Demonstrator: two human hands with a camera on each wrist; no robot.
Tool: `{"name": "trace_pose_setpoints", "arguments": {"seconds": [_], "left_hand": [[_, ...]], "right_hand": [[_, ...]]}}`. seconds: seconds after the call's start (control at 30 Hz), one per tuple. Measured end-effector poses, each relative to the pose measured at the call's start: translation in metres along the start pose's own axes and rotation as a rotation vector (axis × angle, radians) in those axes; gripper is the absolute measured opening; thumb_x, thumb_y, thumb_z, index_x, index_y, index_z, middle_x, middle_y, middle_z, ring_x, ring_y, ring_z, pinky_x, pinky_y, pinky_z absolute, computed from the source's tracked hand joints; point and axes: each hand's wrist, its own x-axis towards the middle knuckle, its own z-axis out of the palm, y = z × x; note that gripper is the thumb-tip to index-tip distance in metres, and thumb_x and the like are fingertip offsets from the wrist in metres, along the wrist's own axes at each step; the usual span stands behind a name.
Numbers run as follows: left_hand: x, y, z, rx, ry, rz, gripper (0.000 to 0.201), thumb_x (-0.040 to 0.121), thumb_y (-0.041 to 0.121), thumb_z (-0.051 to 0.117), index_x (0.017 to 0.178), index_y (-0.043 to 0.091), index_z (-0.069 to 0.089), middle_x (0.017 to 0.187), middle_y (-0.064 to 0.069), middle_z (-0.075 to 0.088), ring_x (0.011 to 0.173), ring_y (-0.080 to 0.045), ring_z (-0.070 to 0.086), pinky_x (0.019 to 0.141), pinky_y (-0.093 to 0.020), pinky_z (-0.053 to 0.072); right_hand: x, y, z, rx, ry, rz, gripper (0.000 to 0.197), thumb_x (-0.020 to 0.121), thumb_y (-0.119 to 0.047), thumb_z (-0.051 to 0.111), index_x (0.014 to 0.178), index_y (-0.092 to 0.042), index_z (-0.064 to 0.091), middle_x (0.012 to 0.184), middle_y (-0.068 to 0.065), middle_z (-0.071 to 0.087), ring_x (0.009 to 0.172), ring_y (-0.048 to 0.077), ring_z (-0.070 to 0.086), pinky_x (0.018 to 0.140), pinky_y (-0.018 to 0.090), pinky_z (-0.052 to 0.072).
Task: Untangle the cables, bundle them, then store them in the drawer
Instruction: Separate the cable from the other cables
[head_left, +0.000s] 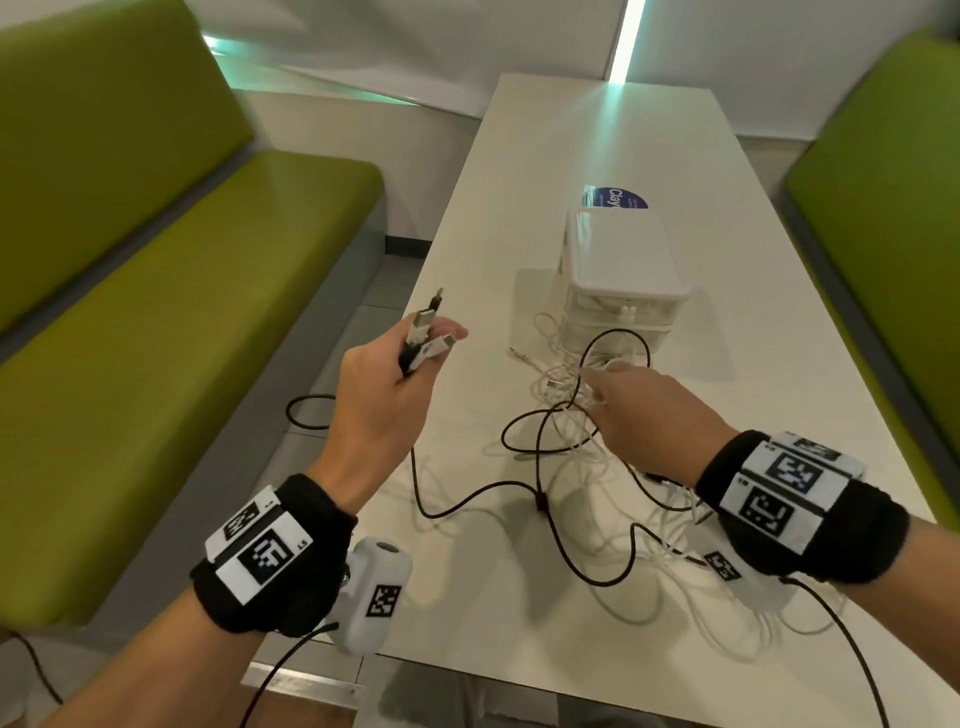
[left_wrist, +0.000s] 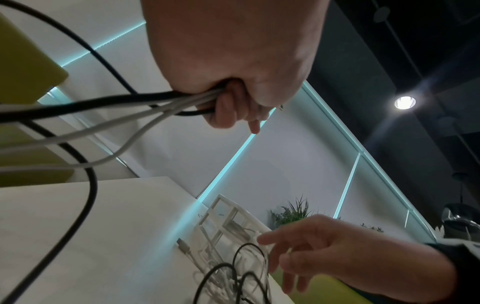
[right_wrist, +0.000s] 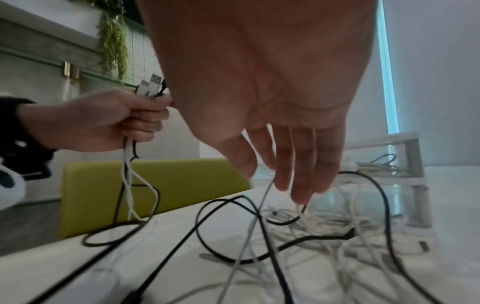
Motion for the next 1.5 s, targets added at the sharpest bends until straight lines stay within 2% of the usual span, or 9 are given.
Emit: {"name": "trace_pose_setpoints", "arguments": {"seconds": [0.3, 0.5, 0.63, 0.73, 0.97, 1.13, 1.23, 1.4, 1.5], "left_hand": [[-0.005, 0.0, -0.003, -0.251, -0.054, -0.102, 0.032, 0.098, 0.038, 0.047, 0.097, 0.023, 0.074, 0.053, 0.004, 0.025, 0.048, -0.014, 0.021, 0.047, -0.026, 0.019], [-0.016, 0.015, 0.003, -0.591, -0.225, -0.178, 0.04, 0.094, 0.035, 0.044, 0.069, 0.019, 0.071, 0.053, -0.002, 0.02, 0.045, -0.015, 0.016, 0.041, -0.026, 0.016], [-0.014, 0.015, -0.004, -0.618, -0.223, -0.122, 0.038, 0.094, 0.038, 0.048, 0.077, 0.009, 0.067, 0.051, 0.0, 0.022, 0.042, -0.009, 0.021, 0.04, -0.021, 0.021], [-0.007, 0.013, -0.014, -0.609, -0.159, -0.113, 0.039, 0.097, 0.034, 0.042, 0.077, 0.01, 0.067, 0.054, -0.01, 0.017, 0.042, -0.012, 0.018, 0.041, -0.023, 0.02], [0.0, 0.001, -0.028, -0.303, -0.189, -0.142, 0.04, 0.101, 0.029, 0.043, 0.078, 0.012, 0.071, 0.052, 0.006, 0.033, 0.042, -0.008, 0.025, 0.041, -0.017, 0.021], [-0.019, -0.009, 0.001, 0.099, -0.488, -0.073, 0.024, 0.096, 0.031, 0.053, 0.099, 0.018, 0.073, 0.087, 0.019, 0.071, 0.083, 0.009, 0.063, 0.073, -0.015, 0.047], [-0.021, -0.011, 0.01, 0.426, -0.63, -0.055, 0.024, 0.096, 0.035, 0.051, 0.078, 0.027, 0.064, 0.064, 0.013, 0.062, 0.063, -0.003, 0.056, 0.057, -0.02, 0.038], [0.005, -0.007, -0.02, 0.398, -0.307, -0.105, 0.027, 0.095, 0.01, 0.053, 0.073, 0.019, 0.065, 0.073, 0.032, 0.06, 0.039, -0.001, 0.049, 0.039, -0.011, 0.032], [0.017, -0.017, -0.039, 0.594, -0.155, -0.122, 0.024, 0.095, 0.011, 0.051, 0.08, 0.018, 0.068, 0.075, 0.007, 0.064, 0.05, -0.004, 0.052, 0.046, -0.022, 0.037]], "right_hand": [[-0.017, -0.043, 0.016, 0.249, -0.016, -0.285, 0.036, 0.094, -0.043, 0.053, 0.12, -0.02, 0.062, 0.11, -0.004, 0.066, 0.098, 0.014, 0.062, 0.086, 0.031, 0.05], [-0.009, -0.079, 0.016, 0.589, -0.048, -0.399, 0.077, 0.089, -0.033, 0.065, 0.148, -0.045, 0.016, 0.138, -0.006, 0.052, 0.116, 0.011, 0.056, 0.094, 0.027, 0.047], [-0.003, -0.093, 0.011, 0.84, -0.094, -0.368, 0.024, 0.092, -0.025, 0.063, 0.117, -0.023, 0.065, 0.115, -0.009, 0.069, 0.106, 0.006, 0.062, 0.095, 0.028, 0.049], [-0.002, -0.088, 0.014, 0.77, -0.043, -0.341, 0.013, 0.093, -0.026, 0.062, 0.095, -0.017, 0.071, 0.097, -0.006, 0.073, 0.092, 0.006, 0.066, 0.089, 0.031, 0.052], [-0.017, -0.059, 0.039, 0.035, -0.375, -0.336, 0.031, 0.09, -0.04, 0.06, 0.112, -0.019, 0.061, 0.105, 0.003, 0.067, 0.099, 0.024, 0.06, 0.077, 0.029, 0.044], [-0.011, -0.051, 0.03, 0.569, -0.191, -0.2, 0.017, 0.097, -0.019, 0.05, 0.085, -0.022, 0.062, 0.064, -0.007, 0.058, 0.062, 0.02, 0.067, 0.06, 0.026, 0.046], [-0.009, -0.04, 0.013, 0.835, -0.142, -0.143, 0.023, 0.099, -0.025, 0.05, 0.08, -0.018, 0.059, 0.044, -0.004, 0.046, 0.033, 0.023, 0.05, 0.04, 0.024, 0.036], [-0.01, -0.011, -0.006, 0.865, -0.22, -0.15, 0.036, 0.099, -0.039, 0.048, 0.079, -0.013, 0.065, 0.048, -0.005, 0.036, 0.039, 0.016, 0.031, 0.039, 0.02, 0.03], [-0.01, 0.0, -0.012, 0.682, -0.095, -0.259, 0.036, 0.098, -0.04, 0.048, 0.073, -0.021, 0.066, 0.054, 0.0, 0.04, 0.046, 0.012, 0.037, 0.048, 0.021, 0.033]]}}
